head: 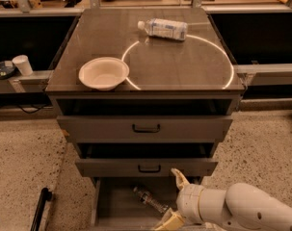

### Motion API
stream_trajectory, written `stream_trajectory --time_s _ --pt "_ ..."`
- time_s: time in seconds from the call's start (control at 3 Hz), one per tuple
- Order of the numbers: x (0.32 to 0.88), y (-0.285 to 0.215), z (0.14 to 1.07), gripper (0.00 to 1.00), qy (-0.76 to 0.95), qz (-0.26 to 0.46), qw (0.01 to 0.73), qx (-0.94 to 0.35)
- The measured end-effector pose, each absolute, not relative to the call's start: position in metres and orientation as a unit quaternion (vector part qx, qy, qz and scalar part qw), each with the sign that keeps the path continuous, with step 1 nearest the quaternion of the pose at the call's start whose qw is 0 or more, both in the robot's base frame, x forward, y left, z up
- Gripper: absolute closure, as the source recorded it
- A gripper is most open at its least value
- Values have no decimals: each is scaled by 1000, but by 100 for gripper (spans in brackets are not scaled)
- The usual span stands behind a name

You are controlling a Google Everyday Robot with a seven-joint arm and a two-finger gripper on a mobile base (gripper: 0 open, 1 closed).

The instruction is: Pick water bottle from bottom drawer and place on counter

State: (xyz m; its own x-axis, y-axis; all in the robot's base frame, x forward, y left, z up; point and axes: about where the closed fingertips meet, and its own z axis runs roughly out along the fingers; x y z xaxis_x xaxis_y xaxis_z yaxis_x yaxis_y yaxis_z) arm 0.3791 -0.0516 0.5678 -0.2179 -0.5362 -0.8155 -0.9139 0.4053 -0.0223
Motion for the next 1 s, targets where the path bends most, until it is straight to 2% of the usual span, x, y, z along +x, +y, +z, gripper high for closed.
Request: stream_trajectory --time_s 1.0 --pt "401 -91 428 0 750 120 405 -509"
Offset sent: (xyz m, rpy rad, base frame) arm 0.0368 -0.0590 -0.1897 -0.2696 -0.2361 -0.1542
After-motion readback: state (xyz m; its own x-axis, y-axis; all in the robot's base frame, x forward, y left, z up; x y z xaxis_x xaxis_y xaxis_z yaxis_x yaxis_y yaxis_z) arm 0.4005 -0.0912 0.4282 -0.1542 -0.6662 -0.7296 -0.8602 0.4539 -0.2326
